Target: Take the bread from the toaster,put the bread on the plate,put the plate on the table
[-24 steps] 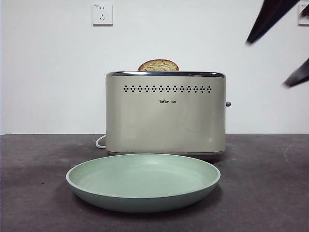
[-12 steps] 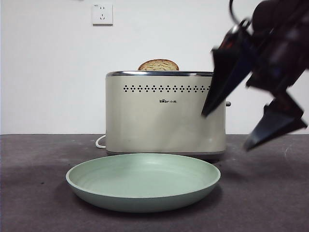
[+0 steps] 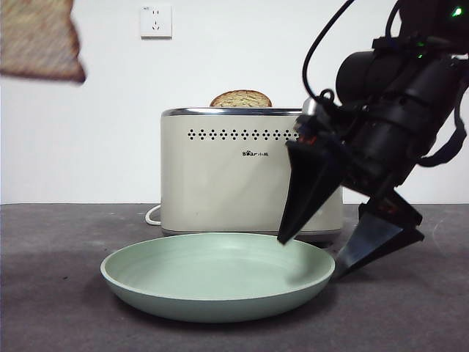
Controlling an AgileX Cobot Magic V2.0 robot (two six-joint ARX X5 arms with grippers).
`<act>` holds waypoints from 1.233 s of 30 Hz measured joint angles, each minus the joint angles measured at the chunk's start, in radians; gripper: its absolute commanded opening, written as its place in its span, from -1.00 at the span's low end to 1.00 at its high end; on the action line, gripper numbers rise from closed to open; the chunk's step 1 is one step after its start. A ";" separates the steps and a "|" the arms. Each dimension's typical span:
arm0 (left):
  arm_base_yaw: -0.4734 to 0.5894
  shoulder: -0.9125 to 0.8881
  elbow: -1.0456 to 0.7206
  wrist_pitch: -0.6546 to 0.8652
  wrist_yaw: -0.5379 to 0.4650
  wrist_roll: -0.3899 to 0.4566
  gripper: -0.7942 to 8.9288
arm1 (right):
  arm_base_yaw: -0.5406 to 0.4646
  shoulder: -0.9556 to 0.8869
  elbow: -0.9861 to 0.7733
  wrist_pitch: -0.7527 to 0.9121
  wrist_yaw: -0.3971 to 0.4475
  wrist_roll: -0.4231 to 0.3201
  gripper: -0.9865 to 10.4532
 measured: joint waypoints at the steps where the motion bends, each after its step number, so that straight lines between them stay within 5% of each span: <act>1: 0.000 -0.007 -0.005 -0.011 0.000 -0.005 -0.85 | 0.002 0.005 0.000 0.002 0.013 0.004 -0.34; 4: 0.000 -0.018 -0.005 -0.021 0.000 -0.021 -0.85 | 0.008 0.016 0.000 0.020 0.047 0.009 -0.66; 9: 0.000 -0.019 -0.005 -0.022 0.019 -0.056 -0.85 | 0.008 0.020 0.000 0.058 0.068 0.015 -0.86; 23: 0.000 -0.019 -0.005 -0.013 0.102 -0.189 -0.85 | 0.022 -0.034 0.002 0.077 0.123 0.087 -0.86; 29: 0.000 -0.010 -0.005 0.112 0.232 -0.275 -0.85 | 0.096 -0.248 0.002 0.084 0.121 0.129 -0.86; 37: 0.000 0.127 -0.005 0.193 0.285 -0.320 -0.85 | 0.243 -0.367 0.002 0.082 0.193 0.167 -0.86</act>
